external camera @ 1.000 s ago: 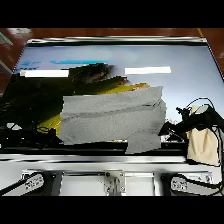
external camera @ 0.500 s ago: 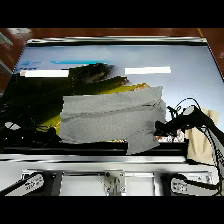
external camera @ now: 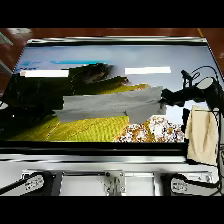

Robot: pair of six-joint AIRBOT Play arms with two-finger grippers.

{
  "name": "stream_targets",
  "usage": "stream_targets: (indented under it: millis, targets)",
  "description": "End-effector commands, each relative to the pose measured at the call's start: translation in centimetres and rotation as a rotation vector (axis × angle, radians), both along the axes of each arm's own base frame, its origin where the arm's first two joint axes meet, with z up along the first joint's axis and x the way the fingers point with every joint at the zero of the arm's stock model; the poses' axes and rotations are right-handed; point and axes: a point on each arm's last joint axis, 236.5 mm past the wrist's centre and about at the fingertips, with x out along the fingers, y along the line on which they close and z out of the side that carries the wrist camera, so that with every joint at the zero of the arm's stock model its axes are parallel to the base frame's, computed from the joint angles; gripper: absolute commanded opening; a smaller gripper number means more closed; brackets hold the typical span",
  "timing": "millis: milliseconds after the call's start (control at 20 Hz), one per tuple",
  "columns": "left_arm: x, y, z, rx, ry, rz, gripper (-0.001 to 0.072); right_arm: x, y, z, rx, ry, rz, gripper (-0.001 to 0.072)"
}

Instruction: Fold the shirts.

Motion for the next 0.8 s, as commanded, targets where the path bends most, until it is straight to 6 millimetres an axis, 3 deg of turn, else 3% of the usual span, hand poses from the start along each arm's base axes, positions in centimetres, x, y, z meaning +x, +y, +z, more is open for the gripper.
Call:
stream_targets:
  millis: [0,150,300,350,400,450,500,600,700,750]
  targets:
    - [6.0,-0.6,2.0,-0.029,-0.076,0.018,0.0033,6.3,0.6,1.5,0.101,-0.096,-0.089,0.0057]
    - [9.5,-1.5,0.8,-0.055,-0.044,0.017,0.0033,10.1,1.4,-0.9,0.117,-0.097,-0.088,0.0058]
    - [11.4,-1.7,-1.1,-0.077,-0.002,0.032,0.0034,12.4,2.0,-4.1,0.108,-0.095,-0.096,0.0066]
    - [11.7,-1.7,-1.7,-0.088,0.017,0.048,0.0083,12.8,1.7,-5.0,0.102,-0.098,-0.112,0.0067]
    - [11.8,-1.7,-2.1,-0.094,0.029,0.051,0.0254,12.9,1.6,-5.5,0.097,-0.095,-0.116,0.0176]
    - [11.7,-1.8,-2.1,-0.096,0.033,0.047,0.0435,12.8,0.9,-5.8,0.072,-0.102,-0.095,0.0541]
    - [11.5,-1.7,-1.9,-0.100,0.039,0.041,0.0531,12.4,0.3,-5.7,0.037,-0.121,-0.026,0.0701]
    - [10.7,-1.4,-1.3,-0.121,0.061,0.019,0.0533,10.6,-3.1,-5.5,-0.080,-0.096,0.068,0.0700]
    - [9.4,-1.6,-0.4,-0.152,0.100,-0.027,0.0532,8.7,-7.5,-5.6,-0.171,-0.032,0.050,0.0702]
    - [8.8,-1.9,0.0,-0.165,0.117,-0.052,0.0531,8.0,-8.3,-5.7,-0.148,-0.001,0.033,0.0703]
